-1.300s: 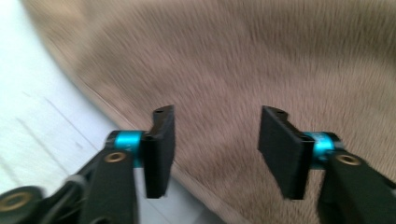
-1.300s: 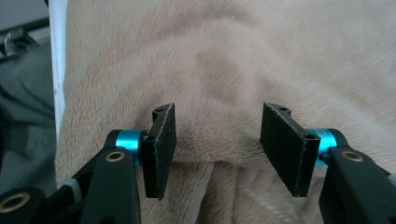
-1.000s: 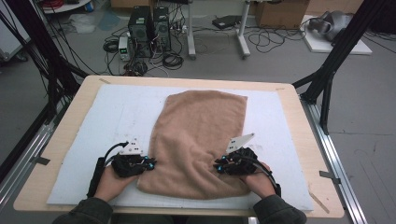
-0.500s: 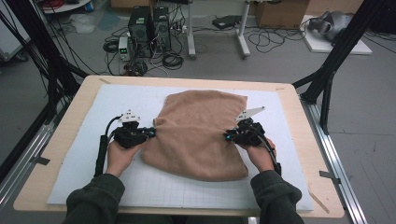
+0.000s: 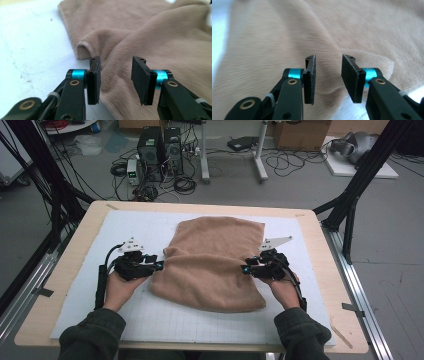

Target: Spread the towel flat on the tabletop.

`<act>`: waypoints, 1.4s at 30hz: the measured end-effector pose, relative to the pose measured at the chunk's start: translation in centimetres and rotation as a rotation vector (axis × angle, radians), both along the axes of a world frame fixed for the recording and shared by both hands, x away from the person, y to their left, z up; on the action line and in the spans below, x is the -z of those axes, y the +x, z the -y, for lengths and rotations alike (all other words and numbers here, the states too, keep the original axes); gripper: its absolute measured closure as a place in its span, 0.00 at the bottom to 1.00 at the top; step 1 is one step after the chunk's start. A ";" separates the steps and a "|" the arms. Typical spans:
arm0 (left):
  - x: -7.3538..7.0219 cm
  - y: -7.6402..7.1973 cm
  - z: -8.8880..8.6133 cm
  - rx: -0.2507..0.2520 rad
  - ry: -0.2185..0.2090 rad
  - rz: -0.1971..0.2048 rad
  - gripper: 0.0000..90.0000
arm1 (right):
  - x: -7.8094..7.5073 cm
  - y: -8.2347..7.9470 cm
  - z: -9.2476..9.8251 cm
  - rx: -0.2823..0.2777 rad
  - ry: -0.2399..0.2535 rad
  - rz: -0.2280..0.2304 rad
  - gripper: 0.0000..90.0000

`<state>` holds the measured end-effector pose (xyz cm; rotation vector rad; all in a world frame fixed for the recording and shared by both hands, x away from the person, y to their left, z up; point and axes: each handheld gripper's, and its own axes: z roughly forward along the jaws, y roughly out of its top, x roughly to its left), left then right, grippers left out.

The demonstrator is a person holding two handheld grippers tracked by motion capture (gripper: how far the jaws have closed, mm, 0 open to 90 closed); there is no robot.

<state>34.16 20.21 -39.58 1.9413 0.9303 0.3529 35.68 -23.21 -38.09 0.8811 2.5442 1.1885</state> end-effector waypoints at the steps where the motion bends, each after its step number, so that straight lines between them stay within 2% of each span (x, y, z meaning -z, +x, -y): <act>1: -0.2 -0.5 -0.1 0.012 0.006 0.004 0.64 | -0.3 -0.5 0.0 -0.017 0.001 0.012 0.68; 4: -0.5 -2.0 0.1 0.060 0.012 0.019 0.61 | -0.7 -2.2 -0.1 -0.062 0.006 0.027 0.64; 6: -0.2 -3.2 0.3 0.098 0.018 0.023 0.58 | -0.5 -3.4 -0.3 -0.106 0.005 0.034 0.62; 8: 0.4 -4.0 0.4 0.116 0.037 0.020 0.55 | 0.1 -4.4 -0.5 -0.139 0.008 0.026 0.60; 10: 1.9 -5.0 0.7 0.141 0.031 -0.004 0.52 | 1.2 -5.6 -0.8 -0.184 -0.003 0.021 0.58; 11: 1.9 -5.0 0.7 0.141 0.031 -0.004 0.50 | 1.2 -5.6 -0.8 -0.184 -0.003 0.021 0.58; 12: 2.5 -5.3 0.8 0.156 0.028 -0.016 0.50 | 1.6 -6.0 -0.9 -0.198 -0.007 0.011 0.58; 16: 4.1 -5.8 1.7 0.196 0.103 -0.046 0.50 | 3.4 -6.9 -1.2 -0.221 -0.059 -0.028 0.59; 17: 4.5 -5.9 1.9 0.209 0.125 -0.048 0.53 | 3.8 -7.0 -1.3 -0.225 -0.077 -0.033 0.61; 18: 4.8 -5.9 2.0 0.214 0.156 -0.034 0.57 | 4.2 -7.1 -1.4 -0.222 -0.082 -0.044 0.62; 19: 4.8 -5.9 2.0 0.209 0.158 -0.023 0.60 | 4.6 -7.1 -1.5 -0.219 -0.081 -0.053 0.65; 21: 4.8 -5.7 1.9 0.188 0.158 -0.027 0.69 | 4.9 -7.1 -1.6 -0.221 -0.092 -0.050 0.73; 23: 4.8 -5.6 1.7 0.174 0.158 -0.025 0.82 | 5.1 -7.0 -1.8 -0.216 -0.090 -0.045 0.81; 26: 4.6 -5.6 1.8 0.168 0.153 -0.024 0.93 | 4.9 -7.0 -1.8 -0.208 -0.090 -0.048 0.87; 28: 4.4 -5.7 1.8 0.167 0.148 -0.020 0.94 | 4.6 -7.0 -2.0 -0.212 -0.098 -0.041 0.88; 29: 4.1 -5.6 1.7 0.162 0.137 -0.015 0.95 | 4.0 -7.0 -1.9 -0.214 -0.085 -0.035 0.89; 32: 2.9 -5.4 1.2 0.142 0.065 -0.007 0.95 | 3.2 -6.9 -1.8 -0.214 -0.071 -0.026 0.89; 34: 1.8 -5.0 1.1 0.125 0.034 0.014 0.95 | 1.6 -6.3 -1.4 -0.191 -0.044 0.010 0.88; 35: 1.2 -4.7 1.0 0.116 0.020 0.025 0.95 | 1.6 -6.3 -1.4 -0.191 -0.044 0.010 0.88; 37: -0.1 -3.9 1.2 0.084 0.004 0.056 0.95 | 0.6 -5.6 -1.1 -0.167 -0.034 0.026 0.88; 38: -0.4 -3.5 1.3 0.071 0.004 0.063 0.95 | 0.0 -4.4 -0.8 -0.130 -0.010 0.036 0.88; 40: -1.0 -2.0 1.8 0.030 -0.008 0.074 0.95 | -0.2 -3.9 -0.8 -0.115 -0.006 0.039 0.88; 42: -0.8 -0.5 2.3 -0.003 0.006 0.062 0.95 | -0.1 -2.5 -0.8 -0.066 -0.022 0.039 0.88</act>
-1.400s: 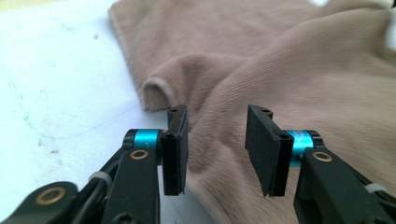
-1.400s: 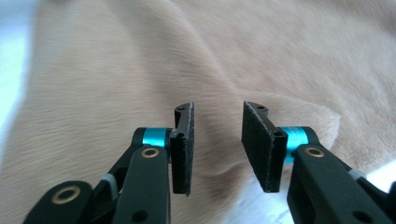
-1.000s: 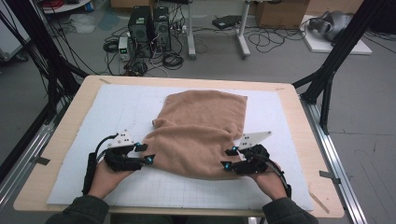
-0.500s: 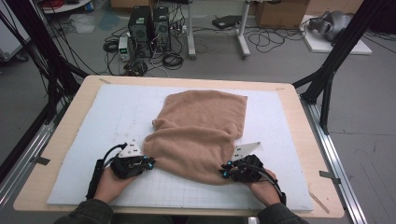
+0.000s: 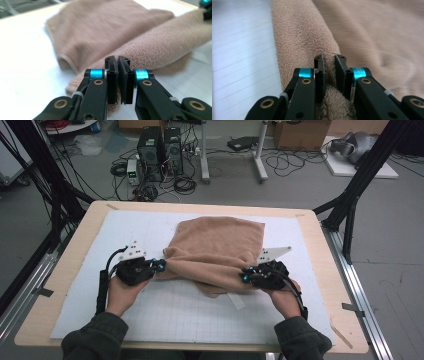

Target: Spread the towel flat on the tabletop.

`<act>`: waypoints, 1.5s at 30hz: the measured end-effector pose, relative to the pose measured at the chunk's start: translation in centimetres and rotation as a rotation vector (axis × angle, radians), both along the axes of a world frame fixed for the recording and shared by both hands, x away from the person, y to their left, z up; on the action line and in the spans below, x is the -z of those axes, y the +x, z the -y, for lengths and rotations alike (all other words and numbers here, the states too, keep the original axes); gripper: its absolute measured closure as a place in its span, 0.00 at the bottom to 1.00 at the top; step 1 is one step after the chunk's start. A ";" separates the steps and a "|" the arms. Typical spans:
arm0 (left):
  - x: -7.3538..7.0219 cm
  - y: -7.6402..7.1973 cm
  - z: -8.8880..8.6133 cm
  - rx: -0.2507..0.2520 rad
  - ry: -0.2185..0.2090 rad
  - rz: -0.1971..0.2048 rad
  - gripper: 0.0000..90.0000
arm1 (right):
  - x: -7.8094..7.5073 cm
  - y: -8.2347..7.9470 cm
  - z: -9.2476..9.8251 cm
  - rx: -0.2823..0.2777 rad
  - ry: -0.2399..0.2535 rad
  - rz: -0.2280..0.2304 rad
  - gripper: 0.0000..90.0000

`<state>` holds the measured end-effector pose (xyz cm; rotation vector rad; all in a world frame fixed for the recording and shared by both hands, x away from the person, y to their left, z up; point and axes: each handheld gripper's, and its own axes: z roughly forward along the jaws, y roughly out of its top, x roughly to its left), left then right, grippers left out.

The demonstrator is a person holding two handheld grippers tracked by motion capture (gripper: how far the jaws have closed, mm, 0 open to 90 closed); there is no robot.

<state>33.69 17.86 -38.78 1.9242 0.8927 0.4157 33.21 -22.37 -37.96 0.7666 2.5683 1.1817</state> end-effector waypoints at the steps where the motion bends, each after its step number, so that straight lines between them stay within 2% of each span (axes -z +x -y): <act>1: 0.3 0.8 0.2 -0.010 -0.010 -0.016 0.95 | 0.2 0.6 0.0 0.015 -0.003 -0.002 0.88; 2: 0.6 1.5 0.5 -0.024 -0.005 -0.023 0.95 | 0.5 1.1 -0.1 0.035 -0.017 -0.003 0.88; 4: 1.4 2.7 0.8 -0.050 -0.021 -0.057 0.95 | 1.1 2.2 0.1 0.062 -0.007 -0.022 0.88; 5: 2.1 3.3 1.0 -0.064 -0.013 -0.068 0.95 | 1.3 2.5 0.1 0.070 -0.009 -0.023 0.88; 6: 2.5 3.7 1.2 -0.073 -0.006 -0.079 0.95 | 1.8 3.1 0.1 0.080 -0.012 -0.039 0.88; 7: 3.2 4.3 1.3 -0.084 -0.018 -0.107 0.95 | 2.1 3.5 0.1 0.083 -0.015 -0.050 0.88; 9: 4.0 4.8 1.7 -0.101 -0.020 -0.119 0.95 | 3.0 4.4 0.0 0.102 -0.020 -0.085 0.88; 12: 3.9 4.9 1.5 -0.104 -0.031 -0.120 0.94 | 3.7 5.2 0.0 0.114 -0.003 -0.111 0.88; 14: 3.5 4.7 1.1 -0.094 -0.027 -0.115 0.89 | 3.5 5.1 0.1 0.108 0.001 -0.111 0.86; 15: 3.1 4.4 0.8 -0.093 -0.024 -0.108 0.82 | 3.2 4.8 0.3 0.105 0.008 -0.101 0.85; 19: 1.7 3.4 -0.2 -0.076 -0.023 -0.076 0.76 | 2.8 4.4 0.4 0.101 -0.001 -0.090 0.85; 21: 1.0 2.7 -0.6 -0.065 -0.024 -0.057 0.75 | 2.8 4.3 0.4 0.104 -0.003 -0.090 0.85; 25: 0.2 1.2 -0.9 0.009 -0.023 -0.051 0.71 | 2.8 4.4 0.4 0.109 -0.006 -0.089 0.84; 26: 0.2 0.9 -0.8 0.029 -0.014 -0.053 0.68 | 2.8 4.4 0.4 0.113 -0.001 -0.087 0.83; 29: 0.5 0.6 -0.1 0.099 -0.021 -0.077 0.62 | 2.8 4.3 0.4 0.117 0.011 -0.098 0.80; 31: 0.9 0.6 0.7 0.139 0.005 -0.095 0.56 | 2.6 4.2 0.5 0.113 0.010 -0.088 0.79; 33: 1.6 0.7 1.6 0.156 0.052 -0.102 0.53 | 2.3 4.0 0.7 0.123 0.019 -0.082 0.77; 35: 2.3 1.0 2.3 0.149 0.098 -0.112 0.53 | 2.0 3.6 1.0 0.121 0.030 -0.073 0.75; 36: 2.6 1.2 2.5 0.145 0.107 -0.118 0.54 | 1.7 3.3 1.1 0.118 0.032 -0.059 0.73; 39: 3.5 1.6 3.0 0.128 0.139 -0.129 0.63 | 1.0 2.4 1.3 0.094 0.039 -0.036 0.69; 41: 3.8 1.7 3.2 0.120 0.151 -0.124 0.70 | 0.5 1.6 1.5 0.062 0.045 -0.016 0.66; 45: 3.9 1.8 3.3 0.093 0.138 -0.118 0.81 | -0.2 0.0 1.6 -0.008 0.051 0.013 0.59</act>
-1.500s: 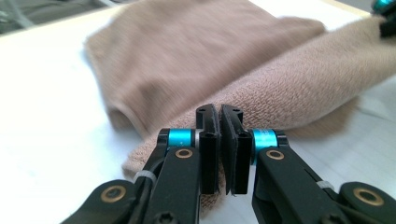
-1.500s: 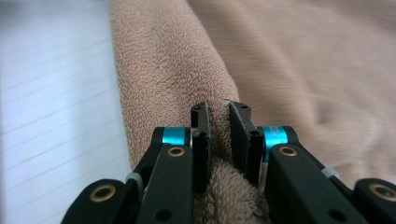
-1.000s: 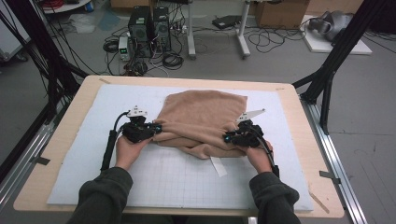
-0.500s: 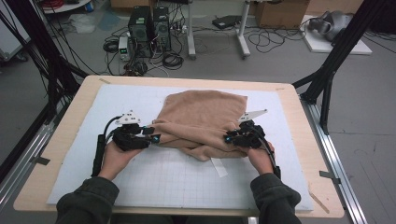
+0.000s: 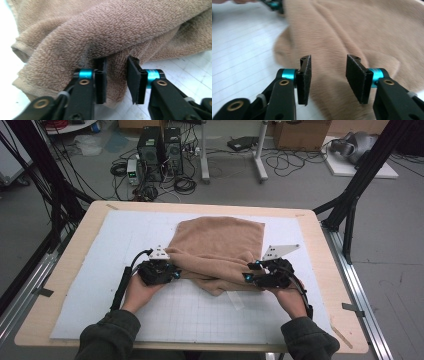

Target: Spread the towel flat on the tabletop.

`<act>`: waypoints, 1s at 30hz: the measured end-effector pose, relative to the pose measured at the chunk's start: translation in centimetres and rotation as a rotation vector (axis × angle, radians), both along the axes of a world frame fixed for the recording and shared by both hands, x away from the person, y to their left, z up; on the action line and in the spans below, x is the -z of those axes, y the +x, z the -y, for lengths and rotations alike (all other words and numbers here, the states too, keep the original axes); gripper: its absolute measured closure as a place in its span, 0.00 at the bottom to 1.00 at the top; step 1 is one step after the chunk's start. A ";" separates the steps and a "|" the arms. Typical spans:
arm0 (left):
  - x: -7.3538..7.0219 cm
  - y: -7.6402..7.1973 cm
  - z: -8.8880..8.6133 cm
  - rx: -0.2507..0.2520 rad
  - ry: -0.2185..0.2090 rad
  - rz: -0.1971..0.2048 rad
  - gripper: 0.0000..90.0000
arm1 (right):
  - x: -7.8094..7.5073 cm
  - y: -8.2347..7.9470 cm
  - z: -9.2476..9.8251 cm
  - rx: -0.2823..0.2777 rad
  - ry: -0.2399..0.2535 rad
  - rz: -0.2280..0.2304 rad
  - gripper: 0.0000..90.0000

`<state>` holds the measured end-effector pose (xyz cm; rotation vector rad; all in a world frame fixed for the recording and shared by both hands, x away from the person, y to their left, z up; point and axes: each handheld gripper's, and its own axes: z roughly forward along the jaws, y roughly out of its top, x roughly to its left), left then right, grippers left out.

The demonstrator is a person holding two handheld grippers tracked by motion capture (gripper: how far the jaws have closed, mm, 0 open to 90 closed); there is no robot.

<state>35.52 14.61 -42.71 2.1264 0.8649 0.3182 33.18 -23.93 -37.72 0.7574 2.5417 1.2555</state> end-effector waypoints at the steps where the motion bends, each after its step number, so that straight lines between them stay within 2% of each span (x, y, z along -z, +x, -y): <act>1: 0.0 0.1 -0.1 -0.006 -0.011 -0.008 0.83 | -0.1 -0.4 -0.1 -0.016 -0.006 0.006 0.58; 2: 0.1 0.1 -0.1 -0.007 -0.013 -0.009 0.84 | -0.1 -0.8 -0.3 -0.031 -0.032 0.025 0.57; 4: 0.1 0.1 0.0 -0.008 -0.008 -0.007 0.87 | 0.3 -1.1 -0.8 -0.062 -0.061 0.020 0.55; 7: 0.0 -0.1 0.1 -0.006 -0.004 -0.003 0.91 | 1.4 -0.8 -1.7 -0.050 -0.129 0.019 0.58; 9: -0.3 -0.3 0.0 0.004 -0.004 0.000 0.92 | 2.3 -0.4 -2.1 -0.033 -0.158 0.007 0.72; 11: -0.8 -0.8 -0.3 0.021 0.004 0.010 0.93 | 2.9 0.1 -2.4 -0.031 -0.154 -0.018 0.87; 13: -1.5 -1.6 -0.5 0.036 0.006 0.027 0.94 | 2.9 0.2 -2.4 -0.029 -0.147 -0.021 0.91; 15: -2.2 -2.4 -0.8 0.053 0.000 0.036 0.94 | 2.4 -0.1 -2.3 -0.047 -0.136 -0.018 0.92; 18: -3.4 -3.8 -1.3 0.072 -0.018 0.070 0.94 | 1.7 -0.7 -2.2 -0.065 -0.121 -0.012 0.93; 24: -5.3 -6.1 -2.7 0.106 -0.060 0.105 0.94 | -1.0 -2.4 -1.6 -0.113 -0.073 0.014 0.94; 28: -7.3 -6.7 -3.5 0.110 -0.091 0.139 0.94 | -3.3 -3.0 -1.2 -0.112 -0.040 0.050 0.94; 30: -7.9 -6.3 -3.6 0.103 -0.089 0.153 0.94 | -4.1 -2.7 -1.2 -0.102 -0.054 0.079 0.94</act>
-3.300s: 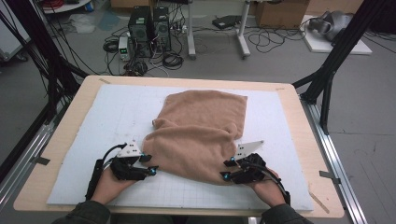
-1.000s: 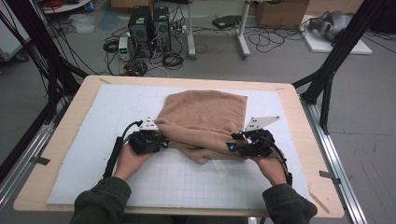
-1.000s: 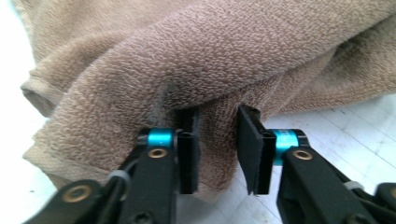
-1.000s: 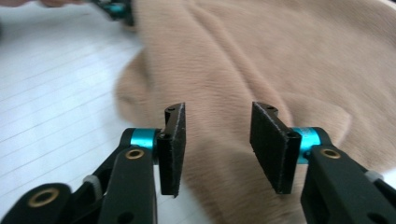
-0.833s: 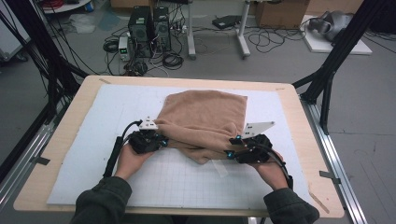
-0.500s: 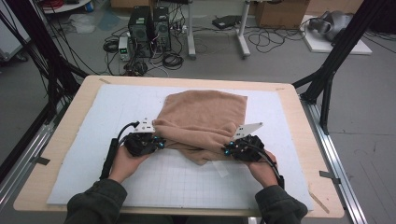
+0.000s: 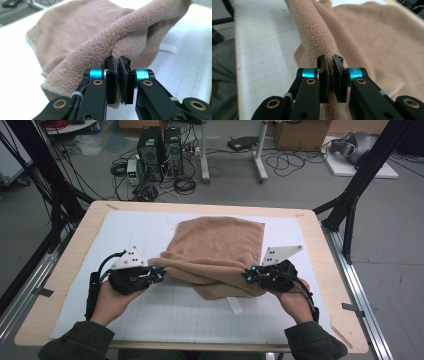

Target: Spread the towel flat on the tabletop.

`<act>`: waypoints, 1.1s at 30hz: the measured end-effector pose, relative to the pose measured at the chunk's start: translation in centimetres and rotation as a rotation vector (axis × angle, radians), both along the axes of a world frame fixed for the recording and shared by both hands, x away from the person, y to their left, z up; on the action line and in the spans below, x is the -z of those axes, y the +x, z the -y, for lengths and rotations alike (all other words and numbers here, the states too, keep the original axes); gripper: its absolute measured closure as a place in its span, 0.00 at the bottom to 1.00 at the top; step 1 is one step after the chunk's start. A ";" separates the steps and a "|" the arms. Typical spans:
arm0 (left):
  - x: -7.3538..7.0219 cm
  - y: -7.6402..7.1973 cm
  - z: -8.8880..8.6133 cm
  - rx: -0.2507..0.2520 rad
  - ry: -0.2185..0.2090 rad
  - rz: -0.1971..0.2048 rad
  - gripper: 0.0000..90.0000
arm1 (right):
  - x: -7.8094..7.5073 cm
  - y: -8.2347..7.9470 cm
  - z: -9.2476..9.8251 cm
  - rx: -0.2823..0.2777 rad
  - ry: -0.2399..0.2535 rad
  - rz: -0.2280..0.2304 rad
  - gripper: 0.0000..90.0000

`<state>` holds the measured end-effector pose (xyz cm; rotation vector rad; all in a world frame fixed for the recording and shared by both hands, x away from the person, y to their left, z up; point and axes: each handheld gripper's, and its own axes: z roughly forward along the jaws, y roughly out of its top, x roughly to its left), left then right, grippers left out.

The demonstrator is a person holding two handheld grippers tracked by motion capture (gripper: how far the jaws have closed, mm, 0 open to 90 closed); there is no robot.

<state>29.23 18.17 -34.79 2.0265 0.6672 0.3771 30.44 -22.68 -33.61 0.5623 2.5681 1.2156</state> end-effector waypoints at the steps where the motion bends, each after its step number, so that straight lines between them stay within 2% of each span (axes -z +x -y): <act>1: 0.1 0.6 0.1 -0.008 0.001 -0.008 0.94 | -0.2 0.4 -0.1 0.016 -0.012 0.004 0.94; 2: 0.5 1.6 0.3 -0.026 0.001 -0.022 0.94 | -0.2 1.0 -0.3 0.028 -0.029 0.008 0.94; 4: 1.4 3.3 0.7 -0.064 0.033 -0.031 0.94 | 0.4 2.7 -0.5 0.069 -0.057 -0.002 0.94; 7: 3.1 6.6 1.6 -0.123 0.023 -0.062 0.94 | 1.9 5.6 -0.6 0.138 -0.070 -0.047 0.94; 8: 3.7 7.7 1.8 -0.143 0.008 -0.085 0.94 | 2.5 6.5 -0.6 0.160 -0.083 -0.062 0.94; 9: 4.3 8.5 2.2 -0.162 0.008 -0.092 0.94 | 3.8 8.0 -0.7 0.198 -0.104 -0.098 0.94; 10: 4.9 9.3 2.5 -0.176 0.016 -0.106 0.94 | 3.8 8.0 -0.7 0.198 -0.104 -0.098 0.94; 14: 7.3 11.2 3.0 -0.224 0.023 -0.183 0.94 | 6.0 9.9 -0.8 0.238 -0.117 -0.159 0.94; 17: 7.1 11.2 2.7 -0.225 0.016 -0.171 0.89 | 7.0 10.3 -1.0 0.240 -0.116 -0.183 0.91; 19: 6.2 10.7 2.1 -0.231 0.029 -0.139 0.82 | 6.8 10.1 -0.7 0.245 -0.104 -0.175 0.84; 21: 5.2 10.1 1.2 -0.229 0.000 -0.122 0.77 | 6.0 9.6 -0.1 0.248 -0.057 -0.154 0.80; 23: 4.0 9.4 0.1 -0.226 -0.031 -0.101 0.75 | 5.1 8.9 0.4 0.247 -0.010 -0.147 0.80; 24: 3.6 9.0 -0.3 -0.221 -0.037 -0.089 0.75 | 4.5 8.3 0.5 0.240 -0.003 -0.124 0.80; 26: 3.0 8.2 -1.1 -0.219 -0.023 -0.072 0.75 | 3.5 7.2 0.5 0.222 0.008 -0.083 0.80; 29: 2.4 7.1 -2.1 -0.204 -0.024 -0.065 0.75 | 2.5 5.8 0.5 0.199 0.002 -0.060 0.79; 31: 2.4 6.2 -2.2 -0.179 -0.027 -0.061 0.74 | 2.3 5.0 0.5 0.175 0.022 -0.063 0.78; 33: 2.9 5.3 -1.7 -0.145 0.003 -0.061 0.72 | 2.4 4.3 0.1 0.148 0.012 -0.058 0.76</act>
